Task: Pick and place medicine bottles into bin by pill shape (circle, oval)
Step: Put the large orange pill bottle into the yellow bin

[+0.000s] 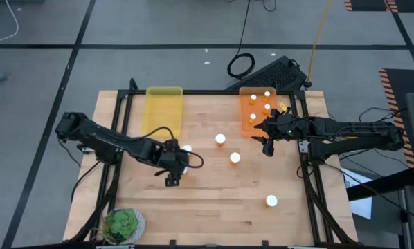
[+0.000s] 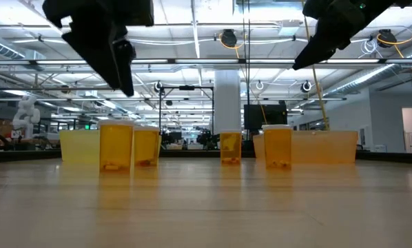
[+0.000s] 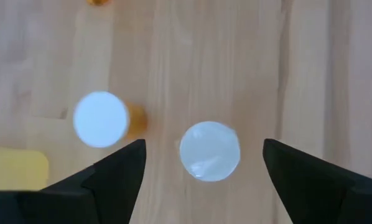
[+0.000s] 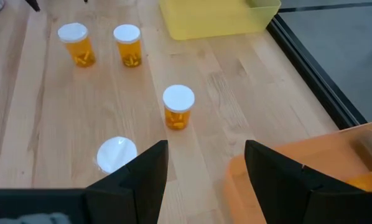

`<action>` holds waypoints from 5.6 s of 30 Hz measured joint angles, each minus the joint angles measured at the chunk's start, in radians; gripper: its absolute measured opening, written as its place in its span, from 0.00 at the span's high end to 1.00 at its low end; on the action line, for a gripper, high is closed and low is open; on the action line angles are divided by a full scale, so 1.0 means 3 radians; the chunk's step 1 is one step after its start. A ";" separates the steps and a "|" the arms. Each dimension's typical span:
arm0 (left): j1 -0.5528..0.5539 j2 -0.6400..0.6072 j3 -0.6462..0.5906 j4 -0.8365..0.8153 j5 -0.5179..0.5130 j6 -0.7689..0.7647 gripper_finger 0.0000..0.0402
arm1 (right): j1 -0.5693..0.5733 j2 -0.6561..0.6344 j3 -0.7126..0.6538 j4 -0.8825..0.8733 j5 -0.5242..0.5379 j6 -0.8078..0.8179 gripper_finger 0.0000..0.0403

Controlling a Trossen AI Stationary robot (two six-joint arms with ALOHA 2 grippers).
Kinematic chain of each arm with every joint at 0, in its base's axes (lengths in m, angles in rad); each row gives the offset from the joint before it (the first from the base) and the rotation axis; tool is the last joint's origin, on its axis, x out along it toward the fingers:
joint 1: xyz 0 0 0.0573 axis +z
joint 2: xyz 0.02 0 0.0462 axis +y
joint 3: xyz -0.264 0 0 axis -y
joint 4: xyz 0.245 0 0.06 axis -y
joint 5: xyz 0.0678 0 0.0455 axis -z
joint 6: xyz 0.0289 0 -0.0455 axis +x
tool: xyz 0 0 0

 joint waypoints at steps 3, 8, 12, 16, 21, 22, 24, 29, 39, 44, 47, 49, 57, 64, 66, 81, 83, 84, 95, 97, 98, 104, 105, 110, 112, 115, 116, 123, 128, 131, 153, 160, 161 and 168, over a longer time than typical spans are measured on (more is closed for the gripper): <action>0.0010 0.0135 -0.0001 -0.0001 0.0004 0.0059 0.19 | 0.0000 -0.0001 0.0000 0.0000 0.0000 0.0000 0.48; 0.0056 0.0279 -0.0001 0.0010 0.0024 0.0078 0.19 | 0.0000 0.0000 0.0000 0.0000 -0.0001 0.0000 0.48; 0.0098 0.0357 0.0000 0.0001 0.0123 0.0074 0.19 | 0.0000 0.0001 0.0000 -0.0001 -0.0001 0.0000 0.48; 0.0103 0.0427 -0.0001 0.0000 0.0189 0.0072 0.19 | 0.0000 0.0000 0.0000 -0.0001 -0.0001 0.0000 0.48; 0.0103 0.0423 -0.0001 -0.0001 0.0166 0.0012 0.19 | 0.0000 0.0001 0.0000 -0.0003 -0.0003 0.0000 0.48; 0.0103 0.0423 -0.0001 -0.0001 0.0166 0.0011 0.19 | 0.0000 0.0001 0.0000 -0.0003 -0.0003 0.0000 0.48; 0.0103 0.0423 -0.0001 -0.0001 0.0167 0.0013 0.19 | 0.0000 0.0001 0.0000 -0.0003 -0.0004 0.0001 0.48; 0.0103 0.0458 -0.0017 0.0003 0.0166 0.0013 0.19 | 0.0000 0.0001 0.0000 -0.0004 -0.0011 0.0000 0.48; 0.0097 0.0665 -0.0019 0.0010 0.0165 0.0016 0.22 | 0.0001 0.0001 -0.0001 -0.0034 -0.0013 0.0001 0.48; 0.0090 0.0660 -0.0020 0.0019 0.0152 -0.0006 0.35 | 0.0001 -0.0001 -0.0001 -0.0024 -0.0011 0.0000 0.48; 0.0084 0.0660 -0.0020 0.0024 0.0152 -0.0007 0.43 | 0.0001 0.0001 -0.0001 -0.0025 -0.0011 0.0000 0.48; 0.0084 0.0660 -0.0020 0.0023 0.0166 -0.0019 0.47 | 0.0001 0.0001 -0.0001 -0.0026 -0.0011 0.0001 0.48; 0.0082 0.0582 -0.0020 -0.0064 0.0314 -0.0143 0.45 | 0.0001 0.0001 -0.0001 -0.0025 -0.0011 0.0000 0.48; 0.0078 0.0306 0.0062 -0.0489 0.0310 -0.0154 0.46 | 0.0001 -0.0001 -0.0001 -0.0027 -0.0010 0.0000 0.48; 0.0082 0.0197 0.0127 -0.0594 0.0267 -0.0148 0.48 | 0.0003 0.0001 -0.0001 -0.0025 -0.0011 0.0000 0.48; 0.0480 -0.0561 0.0497 -0.1009 -0.0169 0.0393 0.44 | 0.0003 0.0003 -0.0001 -0.0001 -0.0011 0.0039 0.48; 0.0640 -0.0628 0.0496 -0.1022 -0.0201 0.0495 0.46 | 0.0005 0.0002 -0.0001 -0.0001 -0.0011 0.0036 0.48; 0.0728 -0.0656 0.0496 -0.1015 -0.0207 0.0552 0.47 | 0.0010 0.0002 -0.0007 0.0004 -0.0011 0.0037 0.48; 0.1850 -0.0743 0.0493 -0.0938 -0.0212 0.1122 0.45 | 0.0015 0.0002 -0.0117 0.0031 -0.0010 0.0025 0.48; 0.2080 -0.0739 0.0493 -0.0924 -0.0212 0.1194 0.46 | 0.0015 0.0002 -0.0117 0.0059 -0.0011 0.0016 0.48; 0.2200 -0.0741 0.0493 -0.0909 -0.0212 0.1224 0.46 | 0.0015 0.0002 -0.0117 0.0075 -0.0011 0.0015 0.48; 0.2860 -0.0705 0.0493 -0.0790 -0.0079 0.1326 0.46 | 0.0015 0.0002 -0.0117 0.0100 -0.0011 -0.0024 0.48; 0.2945 -0.0673 0.0493 -0.0756 -0.0049 0.1329 0.46 | 0.0015 0.0002 -0.0117 0.0100 -0.0011 -0.0036 0.48; 0.3261 -0.0445 0.0493 -0.0698 -0.0001 0.1067 0.45 | 0.0015 0.0003 -0.0117 0.0118 -0.0011 -0.0062 0.48; 0.3326 -0.0317 0.0491 -0.0673 -0.0008 0.0853 0.46 | 0.0015 0.0002 -0.0117 0.0136 -0.0011 -0.0067 0.48; 0.3358 -0.0157 0.0492 -0.0501 -0.0016 0.0583 0.47 | 0.0015 0.0003 -0.0117 0.0163 -0.0011 -0.0119 0.48; 0.3363 -0.0099 0.0491 -0.0446 -0.0017 0.0528 0.47 | 0.0015 0.0003 -0.0117 0.0179 -0.0011 -0.0135 0.48; 0.3360 0.0265 0.0491 -0.0138 -0.0074 0.0131 0.46 | 0.0015 0.0003 -0.0117 0.0176 -0.0011 -0.0194 0.48; 0.3397 0.0517 0.0491 -0.0169 -0.0173 -0.0124 0.47 | 0.0015 0.0003 -0.0117 0.0175 -0.0011 -0.0277 0.48; 0.3419 0.0668 0.0491 -0.0145 -0.0167 -0.0252 0.47 | 0.0015 0.0003 -0.0117 0.0174 -0.0011 -0.0321 0.48; 0.3581 0.0747 0.0491 -0.0171 -0.0466 -0.0768 0.46 | 0.0015 0.0003 -0.0117 0.0159 -0.0013 -0.0770 0.48; 0.3571 0.0747 0.0640 -0.0159 -0.0286 -0.0971 0.46 | 0.0015 0.0003 -0.0117 0.0346 -0.0013 -0.0872 0.48; 0.3554 0.0747 0.0681 -0.0156 -0.0272 -0.0974 0.46 | 0.0015 0.0003 -0.0117 0.0385 -0.0013 -0.0886 0.48; 0.3502 0.0762 0.0746 -0.0142 -0.0264 -0.1179 0.46 | 0.0015 0.0003 -0.0117 0.0448 -0.0013 -0.1006 0.48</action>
